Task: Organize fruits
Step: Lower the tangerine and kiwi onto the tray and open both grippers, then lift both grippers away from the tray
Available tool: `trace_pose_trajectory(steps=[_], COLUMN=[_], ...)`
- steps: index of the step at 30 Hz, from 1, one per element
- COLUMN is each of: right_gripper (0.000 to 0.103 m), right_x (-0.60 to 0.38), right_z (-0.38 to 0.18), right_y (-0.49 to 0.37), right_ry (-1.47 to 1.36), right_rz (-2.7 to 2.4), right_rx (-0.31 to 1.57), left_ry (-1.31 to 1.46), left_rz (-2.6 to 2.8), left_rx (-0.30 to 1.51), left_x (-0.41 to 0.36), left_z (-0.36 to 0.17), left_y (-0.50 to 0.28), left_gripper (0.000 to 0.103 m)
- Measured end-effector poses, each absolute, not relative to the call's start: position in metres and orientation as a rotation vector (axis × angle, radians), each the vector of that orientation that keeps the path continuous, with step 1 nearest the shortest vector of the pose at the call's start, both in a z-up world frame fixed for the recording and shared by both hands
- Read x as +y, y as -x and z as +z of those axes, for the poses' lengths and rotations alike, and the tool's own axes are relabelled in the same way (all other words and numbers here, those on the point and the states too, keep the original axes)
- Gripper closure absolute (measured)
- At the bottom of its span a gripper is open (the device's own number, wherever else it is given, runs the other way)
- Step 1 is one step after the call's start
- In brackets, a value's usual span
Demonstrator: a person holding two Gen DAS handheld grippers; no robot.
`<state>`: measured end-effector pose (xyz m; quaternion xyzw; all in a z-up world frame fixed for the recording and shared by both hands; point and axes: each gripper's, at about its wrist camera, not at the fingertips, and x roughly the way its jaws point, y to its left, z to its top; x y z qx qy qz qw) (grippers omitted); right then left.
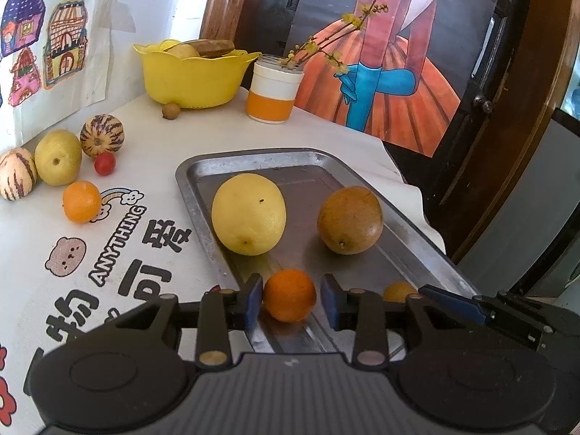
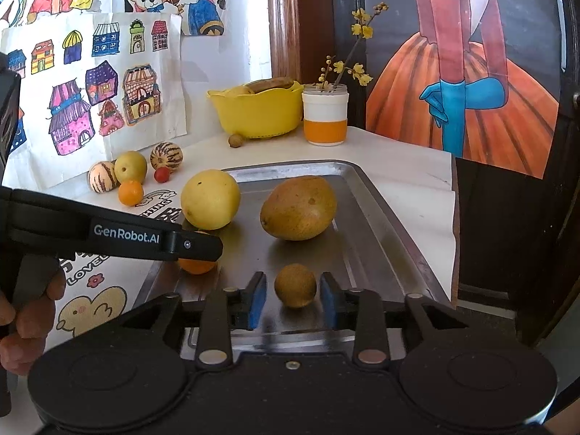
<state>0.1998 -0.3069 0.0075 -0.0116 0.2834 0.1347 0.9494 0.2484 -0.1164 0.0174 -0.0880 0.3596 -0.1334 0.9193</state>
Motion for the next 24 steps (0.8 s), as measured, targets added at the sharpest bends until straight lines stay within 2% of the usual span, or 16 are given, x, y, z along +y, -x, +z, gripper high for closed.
trace_pose_trajectory(steps=[4,8,10,14,24], right_gripper=[0.049,0.028,0.019,0.003,0.001], right_x=[-0.310,-0.314,-0.316,-0.318,-0.309], right_z=[0.013,0.022,0.028,0.038,0.044], right_y=[-0.193,-0.180,-0.173,-0.158,-0.118], right_ry=[0.011,-0.004,-0.011,-0.022,-0.053], right_rz=[0.268,0.256,0.251,0.241,0.269], right_rx=[0.561,0.532,0.518,0.495,0.548], left_ry=[0.196,0.208,0.217,0.227,0.229], left_rz=[-0.272,-0.275,-0.264,-0.251,-0.216], left_rx=[0.711,0.670,0.648,0.614,0.615], left_x=[-0.115,-0.112,-0.109,-0.099,-0.069], left_z=[0.026,0.038,0.044,0.053,0.053], left_y=[-0.243,-0.232,-0.225,-0.208,-0.155], left_gripper=[0.028,0.018,0.006,0.001,0.001])
